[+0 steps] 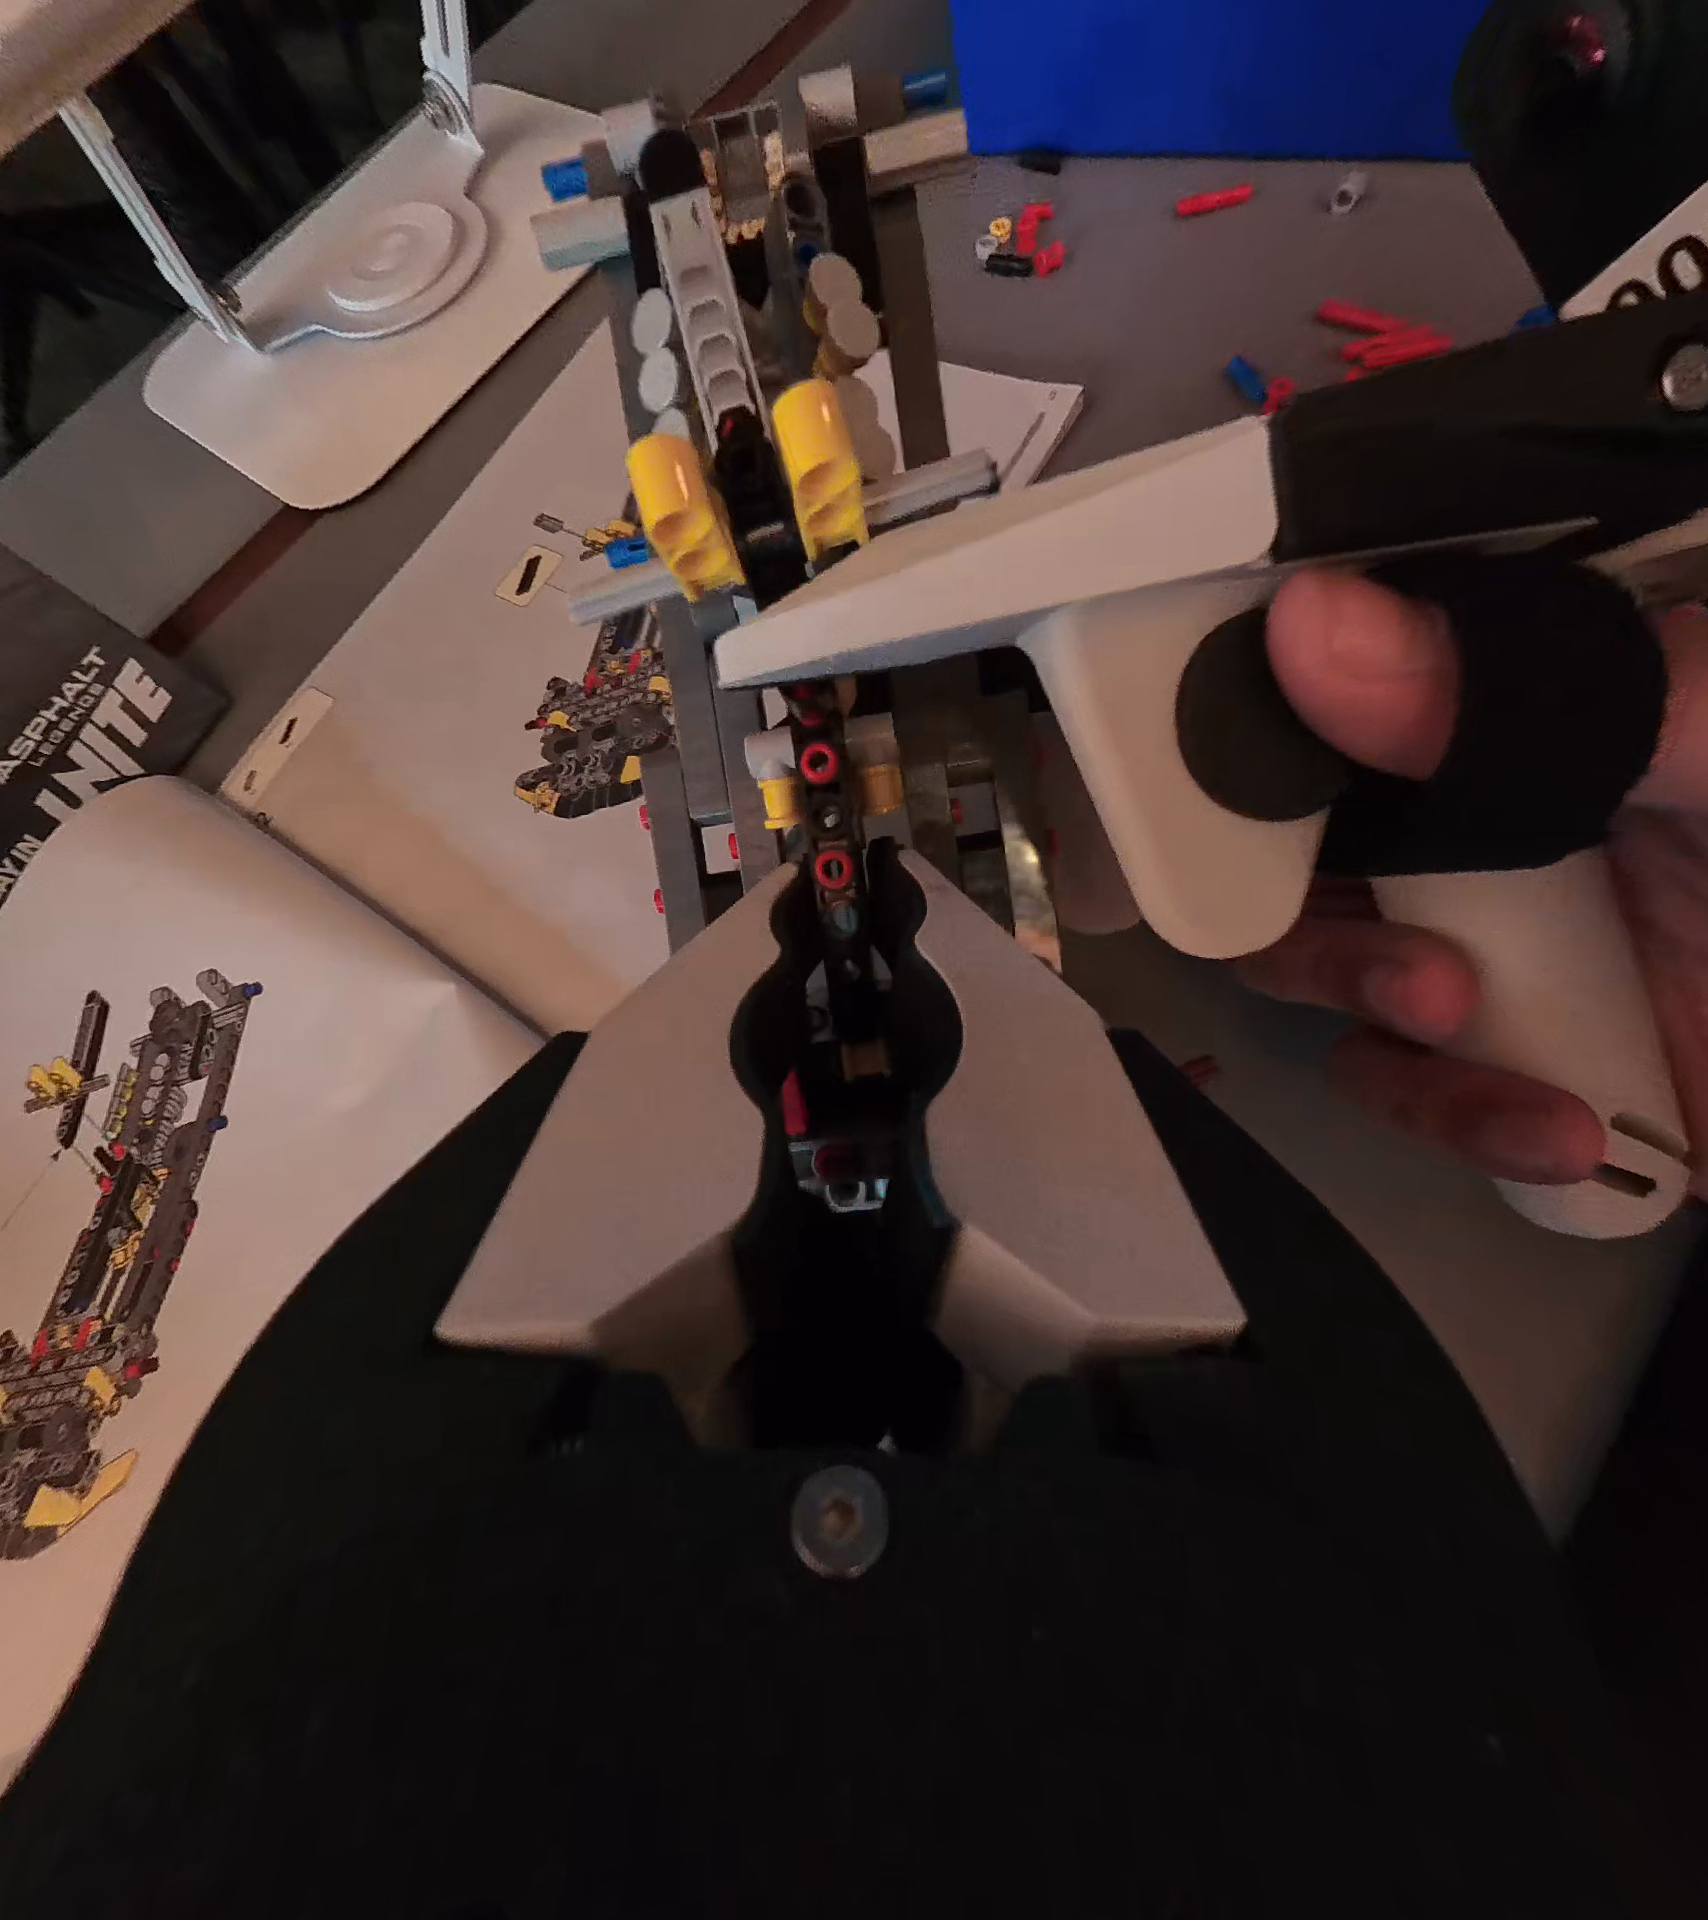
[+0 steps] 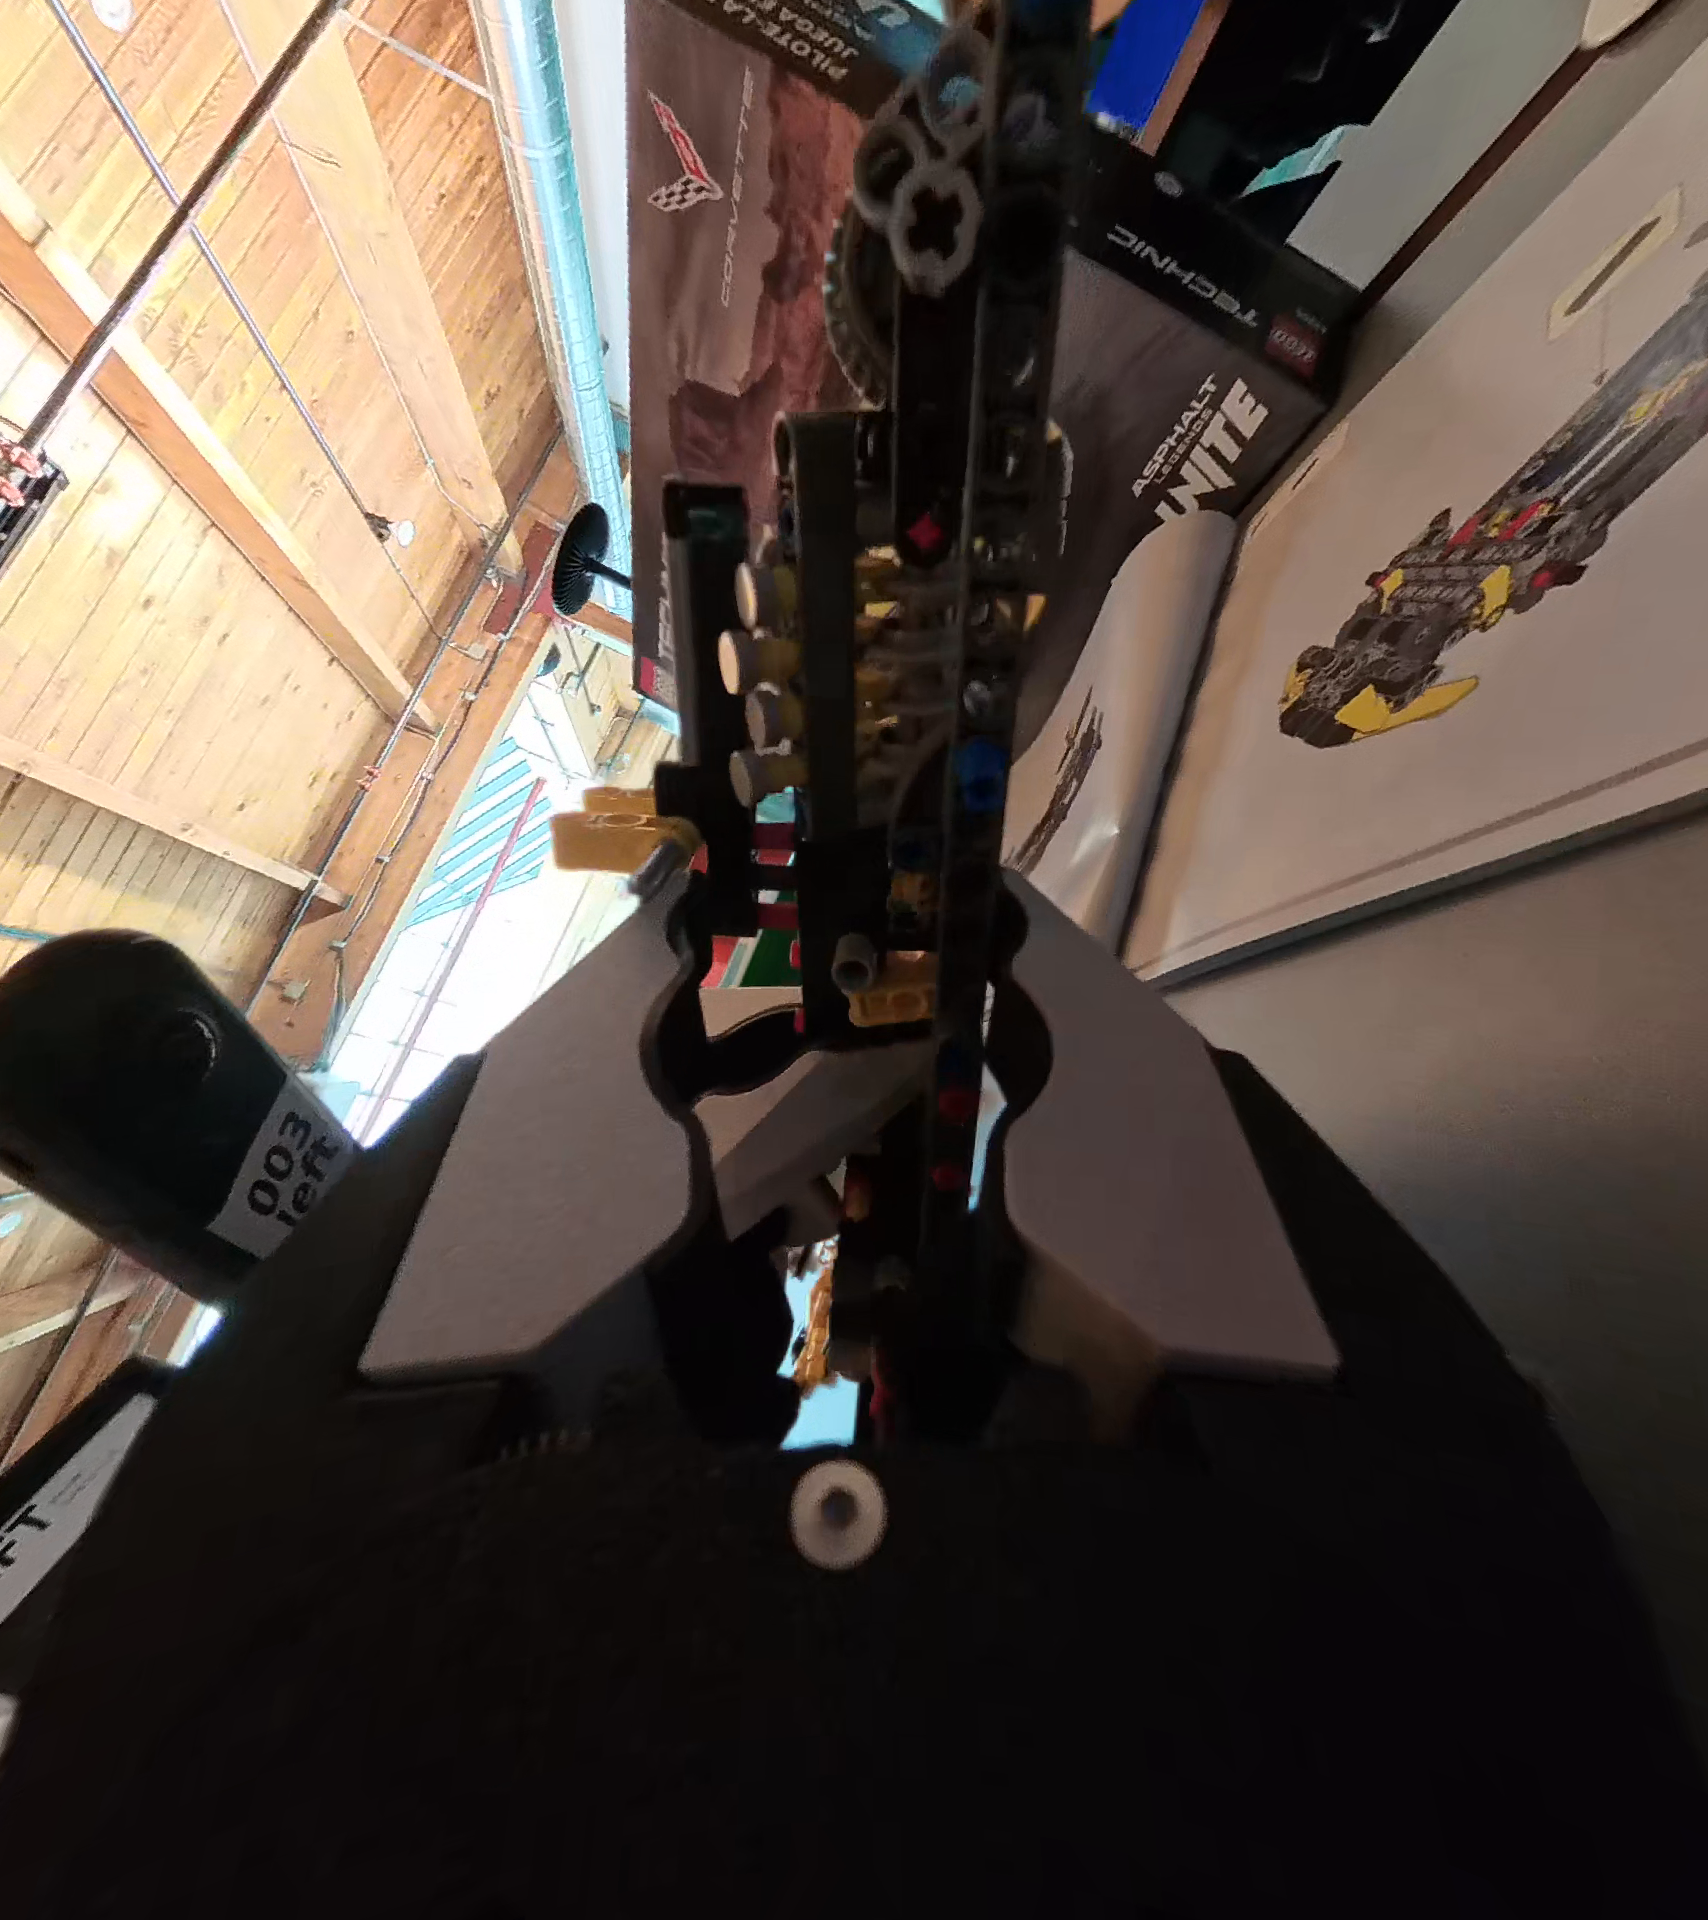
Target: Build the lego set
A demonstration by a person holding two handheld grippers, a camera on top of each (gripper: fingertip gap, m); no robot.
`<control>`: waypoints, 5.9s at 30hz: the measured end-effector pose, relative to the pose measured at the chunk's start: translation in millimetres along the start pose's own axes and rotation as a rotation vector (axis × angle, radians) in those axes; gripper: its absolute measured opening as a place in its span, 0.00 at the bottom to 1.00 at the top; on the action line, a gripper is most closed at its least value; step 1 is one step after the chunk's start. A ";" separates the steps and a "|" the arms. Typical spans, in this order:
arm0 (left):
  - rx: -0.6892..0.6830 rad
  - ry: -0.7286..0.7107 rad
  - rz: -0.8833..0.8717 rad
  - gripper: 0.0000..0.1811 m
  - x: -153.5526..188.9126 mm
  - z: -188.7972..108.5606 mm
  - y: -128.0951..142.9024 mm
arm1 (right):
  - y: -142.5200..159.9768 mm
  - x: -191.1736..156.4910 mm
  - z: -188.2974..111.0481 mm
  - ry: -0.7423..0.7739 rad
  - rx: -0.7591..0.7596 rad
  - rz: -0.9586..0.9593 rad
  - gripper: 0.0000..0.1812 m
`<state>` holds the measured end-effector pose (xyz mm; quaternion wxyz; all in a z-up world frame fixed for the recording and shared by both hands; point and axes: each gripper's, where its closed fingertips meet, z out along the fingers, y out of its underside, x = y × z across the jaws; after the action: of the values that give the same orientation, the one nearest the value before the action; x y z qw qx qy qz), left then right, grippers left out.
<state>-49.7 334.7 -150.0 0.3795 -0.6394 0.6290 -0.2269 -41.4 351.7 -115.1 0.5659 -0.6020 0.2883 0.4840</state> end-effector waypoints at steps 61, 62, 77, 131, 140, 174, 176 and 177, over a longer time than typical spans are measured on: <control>0.519 0.619 -0.536 0.05 -34.9 -69.3 -14.3 | 41.7 -64.9 19.8 -0.494 -0.556 -0.282 0.29; 0.517 0.620 -0.538 0.05 -34.9 -68.5 -13.7 | 42.2 -63.8 19.5 -0.492 -0.563 -0.278 0.29; 0.532 0.773 -0.502 0.06 -18.9 -80.3 -18.9 | 42.2 -75.8 11.8 -0.593 -0.606 -0.107 0.28; 0.594 0.531 -0.536 0.04 -20.1 -75.9 -25.9 | 35.7 -76.1 2.9 -0.653 -0.638 -0.049 0.26; 0.569 0.511 -0.558 0.04 -25.7 -71.2 -22.0 | 36.1 -64.6 13.4 -0.538 -0.615 -0.236 0.31; 0.595 0.623 -0.691 0.04 -27.5 -71.2 -22.8 | 56.2 -61.1 12.9 -0.559 -0.646 -0.432 0.34; 0.594 0.634 -0.694 0.04 -26.4 -71.4 -22.9 | 55.8 -61.8 12.9 -0.564 -0.631 -0.465 0.33; 0.598 0.626 -0.690 0.04 -26.3 -71.7 -23.2 | 55.4 -62.5 13.0 -0.565 -0.622 -0.479 0.33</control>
<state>-92.9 344.2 -83.4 0.2430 -0.5747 0.3739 -0.6862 -117.1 340.9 -79.1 0.5107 -0.6370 -0.1822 0.5479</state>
